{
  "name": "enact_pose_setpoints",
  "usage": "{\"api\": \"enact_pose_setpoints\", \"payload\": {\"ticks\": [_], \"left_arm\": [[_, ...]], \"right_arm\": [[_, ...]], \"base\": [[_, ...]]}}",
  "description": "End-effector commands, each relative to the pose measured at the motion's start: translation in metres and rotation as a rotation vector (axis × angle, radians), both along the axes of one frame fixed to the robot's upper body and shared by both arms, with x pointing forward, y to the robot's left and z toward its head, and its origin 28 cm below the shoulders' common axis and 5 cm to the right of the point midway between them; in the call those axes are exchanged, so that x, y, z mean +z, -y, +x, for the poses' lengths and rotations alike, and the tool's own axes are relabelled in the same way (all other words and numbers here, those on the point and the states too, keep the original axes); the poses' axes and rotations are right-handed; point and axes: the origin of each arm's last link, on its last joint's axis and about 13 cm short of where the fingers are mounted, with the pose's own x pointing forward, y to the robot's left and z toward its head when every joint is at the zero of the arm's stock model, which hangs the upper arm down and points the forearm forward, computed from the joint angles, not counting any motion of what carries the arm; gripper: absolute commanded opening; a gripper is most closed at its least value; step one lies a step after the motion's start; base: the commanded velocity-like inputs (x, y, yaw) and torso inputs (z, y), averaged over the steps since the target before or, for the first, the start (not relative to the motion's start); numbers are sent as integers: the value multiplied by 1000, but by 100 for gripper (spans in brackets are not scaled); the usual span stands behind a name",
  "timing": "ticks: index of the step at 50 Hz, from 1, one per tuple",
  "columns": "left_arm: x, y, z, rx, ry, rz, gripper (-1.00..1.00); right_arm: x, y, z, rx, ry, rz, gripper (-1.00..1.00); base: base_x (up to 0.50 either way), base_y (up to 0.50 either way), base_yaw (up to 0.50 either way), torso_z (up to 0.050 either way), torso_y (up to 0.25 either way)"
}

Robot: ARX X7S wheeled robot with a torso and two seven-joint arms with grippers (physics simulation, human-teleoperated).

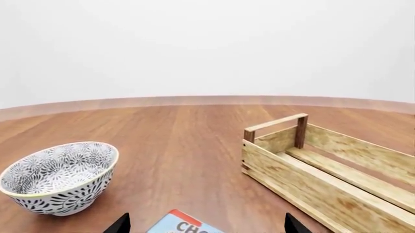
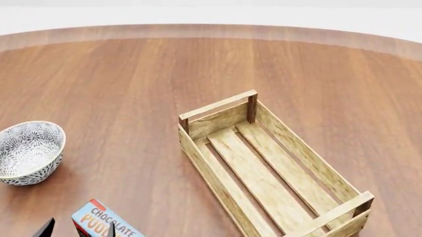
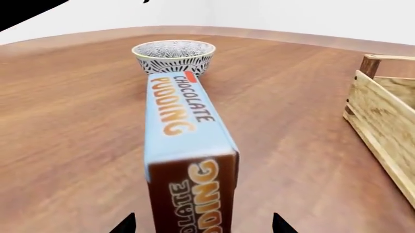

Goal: Pick up the chocolate pudding and put it in the tray.

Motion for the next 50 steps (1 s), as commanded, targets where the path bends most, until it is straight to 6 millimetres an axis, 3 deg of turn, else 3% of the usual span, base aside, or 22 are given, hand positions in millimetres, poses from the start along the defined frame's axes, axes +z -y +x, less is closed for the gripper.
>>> {"api": "enact_pose_setpoints", "payload": {"ticks": [1,50], "left_arm": [[0,2,0,-7,-3,3,100],[-1,6,2,-18,-3,5,100]], "right_arm": [[1,-6,4,14,2,-6,100],[2,-10,26,7,-11,-33,100]], "base": [[0,0,0,0,0],[0,0,0,0,0]]}}
